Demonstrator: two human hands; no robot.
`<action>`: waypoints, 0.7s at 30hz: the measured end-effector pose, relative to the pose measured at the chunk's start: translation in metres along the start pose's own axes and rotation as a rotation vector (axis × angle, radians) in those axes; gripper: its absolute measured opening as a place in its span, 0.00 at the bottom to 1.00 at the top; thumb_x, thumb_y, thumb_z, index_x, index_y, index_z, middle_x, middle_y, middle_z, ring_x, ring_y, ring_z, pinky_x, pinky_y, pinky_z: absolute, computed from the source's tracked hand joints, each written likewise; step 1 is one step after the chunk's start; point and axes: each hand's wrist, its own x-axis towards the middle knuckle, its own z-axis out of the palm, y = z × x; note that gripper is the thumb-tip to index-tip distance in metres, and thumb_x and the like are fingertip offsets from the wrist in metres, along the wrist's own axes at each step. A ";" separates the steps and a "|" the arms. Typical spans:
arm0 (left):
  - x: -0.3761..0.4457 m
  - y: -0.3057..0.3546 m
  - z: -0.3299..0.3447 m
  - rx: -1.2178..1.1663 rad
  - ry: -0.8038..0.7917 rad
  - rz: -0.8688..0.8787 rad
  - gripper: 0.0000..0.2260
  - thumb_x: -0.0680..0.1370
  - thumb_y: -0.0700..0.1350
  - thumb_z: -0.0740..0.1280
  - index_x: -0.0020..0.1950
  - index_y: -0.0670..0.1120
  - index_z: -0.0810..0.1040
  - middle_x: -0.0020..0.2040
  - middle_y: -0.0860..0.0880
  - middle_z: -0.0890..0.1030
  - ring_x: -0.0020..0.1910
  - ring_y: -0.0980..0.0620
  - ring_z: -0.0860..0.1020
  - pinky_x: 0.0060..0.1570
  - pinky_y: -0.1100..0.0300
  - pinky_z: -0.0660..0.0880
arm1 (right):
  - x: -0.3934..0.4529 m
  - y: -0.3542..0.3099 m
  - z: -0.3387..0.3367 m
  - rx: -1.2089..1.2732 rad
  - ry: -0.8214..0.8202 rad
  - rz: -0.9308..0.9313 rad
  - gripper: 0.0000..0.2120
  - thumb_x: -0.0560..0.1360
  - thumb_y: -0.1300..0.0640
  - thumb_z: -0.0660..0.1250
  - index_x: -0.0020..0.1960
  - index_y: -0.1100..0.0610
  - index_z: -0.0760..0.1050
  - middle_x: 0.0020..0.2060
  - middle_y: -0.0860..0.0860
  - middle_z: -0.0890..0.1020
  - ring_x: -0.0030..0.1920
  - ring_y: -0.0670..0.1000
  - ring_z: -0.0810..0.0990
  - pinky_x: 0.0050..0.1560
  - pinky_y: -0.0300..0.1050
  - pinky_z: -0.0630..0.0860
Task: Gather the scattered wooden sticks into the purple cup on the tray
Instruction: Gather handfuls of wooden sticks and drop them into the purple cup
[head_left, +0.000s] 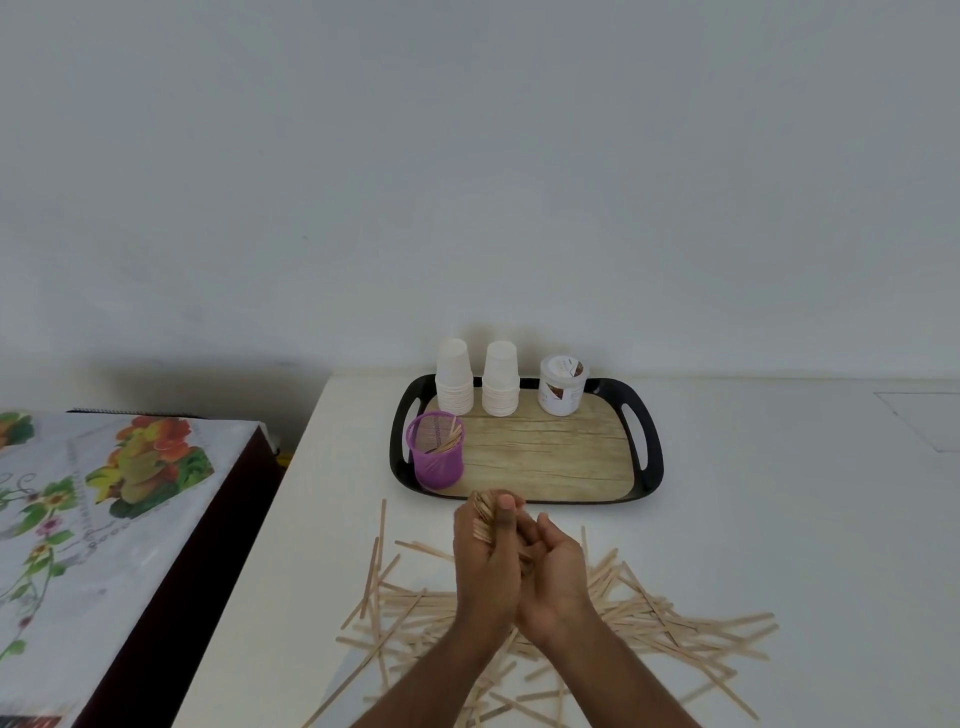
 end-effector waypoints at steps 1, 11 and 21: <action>0.003 -0.002 -0.002 0.012 0.025 -0.007 0.12 0.79 0.58 0.67 0.51 0.50 0.80 0.48 0.43 0.83 0.49 0.46 0.84 0.49 0.50 0.81 | -0.004 0.002 0.001 -0.058 -0.006 0.013 0.23 0.86 0.51 0.55 0.68 0.66 0.77 0.65 0.65 0.81 0.67 0.62 0.80 0.68 0.55 0.75; 0.028 0.002 -0.029 0.157 0.250 -0.047 0.13 0.80 0.44 0.68 0.37 0.42 0.81 0.29 0.49 0.80 0.30 0.51 0.78 0.34 0.54 0.75 | -0.027 0.010 0.000 -0.596 -0.110 0.010 0.15 0.85 0.61 0.60 0.59 0.63 0.84 0.54 0.61 0.87 0.49 0.53 0.86 0.50 0.45 0.83; 0.030 -0.006 -0.029 -0.092 0.397 -0.086 0.18 0.85 0.48 0.60 0.38 0.41 0.74 0.34 0.45 0.77 0.37 0.47 0.76 0.44 0.51 0.73 | -0.038 0.026 0.003 -0.898 -0.129 -0.212 0.13 0.83 0.61 0.64 0.64 0.55 0.82 0.55 0.53 0.88 0.57 0.53 0.87 0.61 0.52 0.82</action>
